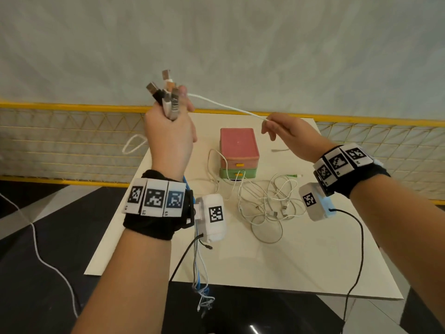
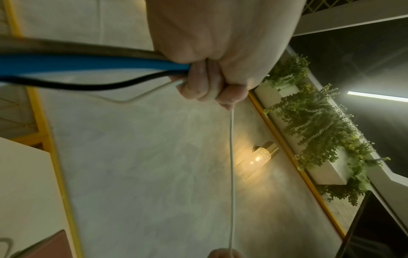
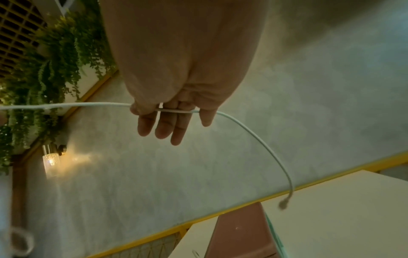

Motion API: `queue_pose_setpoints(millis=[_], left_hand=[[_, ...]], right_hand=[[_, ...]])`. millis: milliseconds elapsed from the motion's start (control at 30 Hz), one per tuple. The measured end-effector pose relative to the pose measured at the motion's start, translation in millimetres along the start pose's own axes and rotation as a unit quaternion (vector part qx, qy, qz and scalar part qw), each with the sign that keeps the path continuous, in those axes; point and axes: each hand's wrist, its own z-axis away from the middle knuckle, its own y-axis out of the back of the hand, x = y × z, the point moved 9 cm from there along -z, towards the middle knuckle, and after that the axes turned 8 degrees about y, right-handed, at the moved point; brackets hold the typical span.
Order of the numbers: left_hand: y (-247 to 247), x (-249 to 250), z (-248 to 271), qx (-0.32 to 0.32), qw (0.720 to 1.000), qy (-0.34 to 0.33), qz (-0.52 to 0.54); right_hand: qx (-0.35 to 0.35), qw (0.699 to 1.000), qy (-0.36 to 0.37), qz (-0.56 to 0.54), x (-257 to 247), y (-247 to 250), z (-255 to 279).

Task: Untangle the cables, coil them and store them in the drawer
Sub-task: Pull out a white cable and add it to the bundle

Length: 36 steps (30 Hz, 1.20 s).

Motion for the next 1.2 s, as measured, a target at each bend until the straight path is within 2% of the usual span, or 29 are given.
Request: queue_pose_setpoints(millis=[133, 233, 400, 533, 600, 667, 733, 800, 867, 933, 1000, 1067, 1133, 1200], left_hand=[[-1.5, 0.1, 5.1, -0.035, 0.999, -0.002, -0.015], [-5.4, 2.8, 12.5, -0.068, 0.998, -0.004, -0.002], [-22.1, 10.7, 29.6, -0.175, 0.984, -0.008, -0.023], [-41.4, 13.1, 48.2, -0.254, 0.966, 0.017, -0.037], [-50.3, 13.6, 58.1, -0.292, 0.955, 0.023, -0.046], [-59.0, 16.0, 70.1, -0.339, 0.940, 0.028, -0.036], [-67.1, 21.8, 85.7, -0.387, 0.922, 0.024, -0.025], [-71.6, 27.9, 97.9, -0.408, 0.911, -0.005, -0.052], [-75.9, 32.7, 105.1, -0.411, 0.906, -0.038, -0.089], [-84.5, 32.4, 112.3, -0.430, 0.894, -0.051, -0.115], [-93.7, 24.3, 117.8, -0.447, 0.883, -0.047, -0.133], [-96.8, 13.6, 116.2, -0.432, 0.892, -0.015, -0.134], [-93.1, 5.9, 109.3, -0.395, 0.915, 0.032, -0.076], [-86.8, 1.8, 102.8, -0.363, 0.924, 0.097, 0.068]], right_hand=[[0.026, 0.996, -0.019, -0.082, -9.5, 9.9, 12.8], [0.001, 0.988, -0.052, -0.149, -25.2, 8.9, 31.1], [-0.133, 0.983, -0.069, -0.104, -58.2, -8.3, 77.3], [-0.268, 0.961, -0.049, -0.045, -82.1, -32.3, 111.5], [-0.309, 0.950, -0.043, -0.017, -86.4, -40.5, 122.4], [-0.285, 0.958, -0.027, 0.021, -87.3, -39.6, 121.8], [-0.213, 0.976, -0.010, 0.046, -91.3, -31.5, 113.7], [-0.159, 0.987, -0.011, 0.008, -99.3, -27.9, 108.1], [-0.140, 0.987, 0.006, -0.077, -117.2, -33.4, 103.7], [-0.113, 0.973, 0.025, -0.199, -134.0, -40.1, 98.6], [-0.073, 0.943, -0.001, -0.323, -134.5, -48.5, 95.1], [-0.031, 0.919, -0.029, -0.393, -131.3, -55.7, 92.4], [0.002, 0.896, -0.054, -0.441, -128.3, -61.5, 91.7], [0.027, 0.895, -0.063, -0.441, -123.9, -60.8, 90.6]])
